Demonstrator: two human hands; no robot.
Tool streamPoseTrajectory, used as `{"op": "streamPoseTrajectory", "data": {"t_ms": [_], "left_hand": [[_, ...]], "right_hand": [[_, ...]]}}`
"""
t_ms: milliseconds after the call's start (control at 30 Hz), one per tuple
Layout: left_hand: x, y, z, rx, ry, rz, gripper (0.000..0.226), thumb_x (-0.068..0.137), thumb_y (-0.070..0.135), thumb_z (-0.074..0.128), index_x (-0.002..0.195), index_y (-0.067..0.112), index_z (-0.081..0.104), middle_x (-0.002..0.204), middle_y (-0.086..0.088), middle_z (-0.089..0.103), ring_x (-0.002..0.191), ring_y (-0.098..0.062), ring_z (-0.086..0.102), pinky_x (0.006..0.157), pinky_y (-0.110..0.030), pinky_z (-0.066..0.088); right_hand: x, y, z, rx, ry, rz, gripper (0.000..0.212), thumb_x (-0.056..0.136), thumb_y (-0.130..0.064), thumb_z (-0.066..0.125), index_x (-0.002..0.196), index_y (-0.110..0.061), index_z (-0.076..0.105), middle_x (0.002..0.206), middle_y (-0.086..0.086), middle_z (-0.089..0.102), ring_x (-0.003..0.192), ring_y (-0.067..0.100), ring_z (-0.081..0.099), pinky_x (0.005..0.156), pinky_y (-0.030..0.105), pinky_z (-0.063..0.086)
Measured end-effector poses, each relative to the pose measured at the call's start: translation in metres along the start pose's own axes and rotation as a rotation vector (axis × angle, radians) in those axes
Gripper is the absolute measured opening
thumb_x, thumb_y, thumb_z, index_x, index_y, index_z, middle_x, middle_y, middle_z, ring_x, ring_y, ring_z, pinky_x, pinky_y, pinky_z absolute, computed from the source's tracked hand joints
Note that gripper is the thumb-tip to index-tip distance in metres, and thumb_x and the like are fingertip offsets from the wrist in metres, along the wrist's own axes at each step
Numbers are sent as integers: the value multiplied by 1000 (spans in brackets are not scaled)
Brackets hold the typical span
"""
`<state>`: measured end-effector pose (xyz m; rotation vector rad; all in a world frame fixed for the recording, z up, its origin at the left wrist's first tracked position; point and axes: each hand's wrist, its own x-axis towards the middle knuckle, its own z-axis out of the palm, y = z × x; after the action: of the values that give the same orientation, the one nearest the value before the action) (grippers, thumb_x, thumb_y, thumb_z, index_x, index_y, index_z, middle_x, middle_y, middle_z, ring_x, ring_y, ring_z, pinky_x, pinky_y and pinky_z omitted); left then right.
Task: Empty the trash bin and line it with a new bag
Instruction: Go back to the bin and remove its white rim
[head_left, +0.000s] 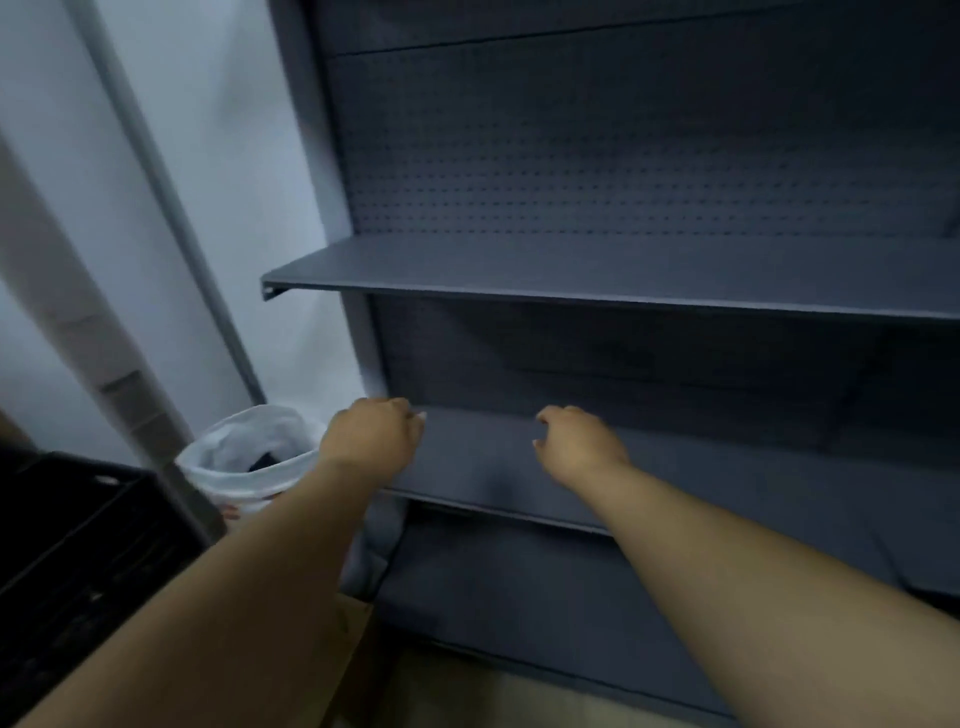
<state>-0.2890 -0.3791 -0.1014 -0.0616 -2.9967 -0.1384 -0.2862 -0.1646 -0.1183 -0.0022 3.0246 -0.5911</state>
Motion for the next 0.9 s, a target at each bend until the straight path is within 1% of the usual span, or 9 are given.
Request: {"op": "streamPoseTrajectory", "data": {"t_ms": [167, 333, 433, 567, 667, 800, 900], "left_hand": [[-7, 152, 13, -94, -21, 286, 41, 98, 37, 34, 115, 12, 62, 117, -12, 61, 106, -32, 56, 89, -40, 46], [-35, 300, 24, -128, -4, 536, 40, 98, 36, 35, 113, 13, 63, 116, -10, 63, 106, -29, 57, 89, -37, 46], [-59, 384, 27, -138, -9, 677, 39, 97, 37, 36, 112, 15, 64, 116, -9, 63, 108, -29, 57, 88, -36, 43], [-96, 485, 31, -152, -30, 867, 39, 97, 38, 36, 113, 15, 63, 117, -9, 63, 110, -30, 57, 91, -37, 44], [-124, 557, 34, -170, -34, 1009, 39, 96, 38, 36, 113, 15, 63, 117, -9, 63, 110, -29, 57, 91, -37, 44], [-161, 644, 36, -196, -38, 1174, 39, 96, 38, 38, 113, 16, 64, 116, -9, 64, 110, -29, 57, 90, -36, 42], [-184, 704, 42, -220, -68, 1281, 38, 96, 38, 39, 111, 15, 65, 115, -9, 64, 109, -30, 57, 89, -36, 42]], "right_hand": [[-63, 134, -57, -7, 83, 225, 43, 94, -14, 46, 137, -16, 44, 136, 12, 49, 122, 30, 48, 95, 35, 46], [-148, 253, -104, -12, 194, 467, 42, 92, -11, 46, 134, -12, 46, 136, 14, 50, 124, 32, 48, 98, 36, 45], [-204, 314, -127, -17, 240, 628, 42, 93, -12, 46, 135, -11, 47, 136, 13, 50, 122, 32, 49, 94, 36, 46], [-276, 382, -148, 1, 316, 811, 40, 94, -16, 48, 133, -11, 47, 133, 14, 51, 115, 33, 54, 89, 38, 49], [-326, 424, -161, 20, 370, 938, 41, 94, -20, 48, 133, -12, 47, 133, 14, 50, 119, 34, 50, 93, 39, 47], [-386, 476, -175, 49, 456, 1114, 40, 91, -17, 47, 130, -12, 48, 133, 15, 51, 121, 34, 50, 99, 40, 46], [-421, 511, -184, 70, 508, 1222, 38, 92, -15, 46, 130, -12, 49, 133, 14, 53, 121, 33, 51, 97, 38, 45]]}}
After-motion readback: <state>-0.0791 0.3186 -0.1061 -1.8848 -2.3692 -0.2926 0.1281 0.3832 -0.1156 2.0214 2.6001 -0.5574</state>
